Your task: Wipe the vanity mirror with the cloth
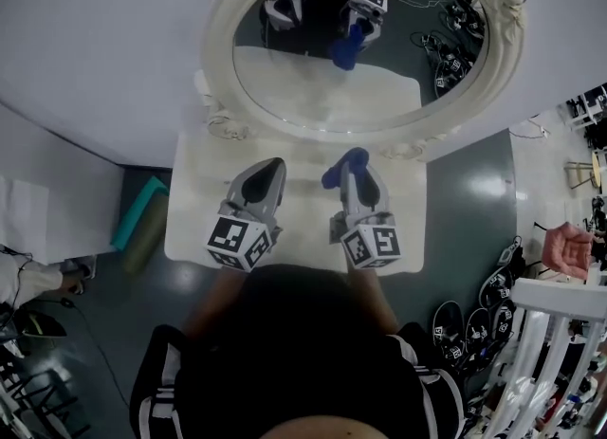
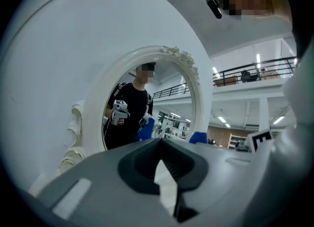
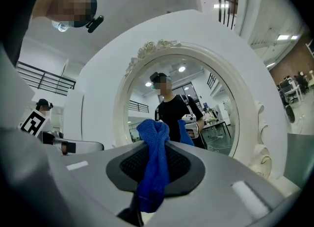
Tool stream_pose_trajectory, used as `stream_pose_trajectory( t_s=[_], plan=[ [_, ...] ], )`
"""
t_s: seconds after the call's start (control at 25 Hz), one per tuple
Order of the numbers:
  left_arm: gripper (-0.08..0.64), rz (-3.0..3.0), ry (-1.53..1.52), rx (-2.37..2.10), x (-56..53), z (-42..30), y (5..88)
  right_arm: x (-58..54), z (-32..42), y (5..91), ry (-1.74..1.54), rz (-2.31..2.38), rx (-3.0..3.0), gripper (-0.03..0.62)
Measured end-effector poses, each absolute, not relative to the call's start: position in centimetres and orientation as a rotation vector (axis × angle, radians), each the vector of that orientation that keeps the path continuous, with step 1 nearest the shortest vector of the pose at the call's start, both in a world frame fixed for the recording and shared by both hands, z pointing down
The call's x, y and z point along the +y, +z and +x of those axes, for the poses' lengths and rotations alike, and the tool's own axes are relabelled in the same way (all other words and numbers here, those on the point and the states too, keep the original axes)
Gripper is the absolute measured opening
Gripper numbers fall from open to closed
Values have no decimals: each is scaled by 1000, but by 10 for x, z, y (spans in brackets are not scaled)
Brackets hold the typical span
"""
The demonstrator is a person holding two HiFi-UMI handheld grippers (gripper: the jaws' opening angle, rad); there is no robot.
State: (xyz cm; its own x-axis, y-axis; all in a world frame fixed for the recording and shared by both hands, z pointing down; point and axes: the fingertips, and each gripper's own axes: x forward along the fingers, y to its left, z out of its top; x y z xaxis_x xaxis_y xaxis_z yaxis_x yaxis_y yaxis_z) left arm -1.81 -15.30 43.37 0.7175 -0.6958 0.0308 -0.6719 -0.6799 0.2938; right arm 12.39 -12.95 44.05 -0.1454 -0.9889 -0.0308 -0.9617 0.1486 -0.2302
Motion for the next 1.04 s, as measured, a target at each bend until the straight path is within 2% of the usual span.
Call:
stream_pose_trajectory(
  t_s=[1.04],
  plan=[
    [11,2630,-107,-1074,-155,-16,439,-125,124,439,-233,-1941,2232,63]
  ],
)
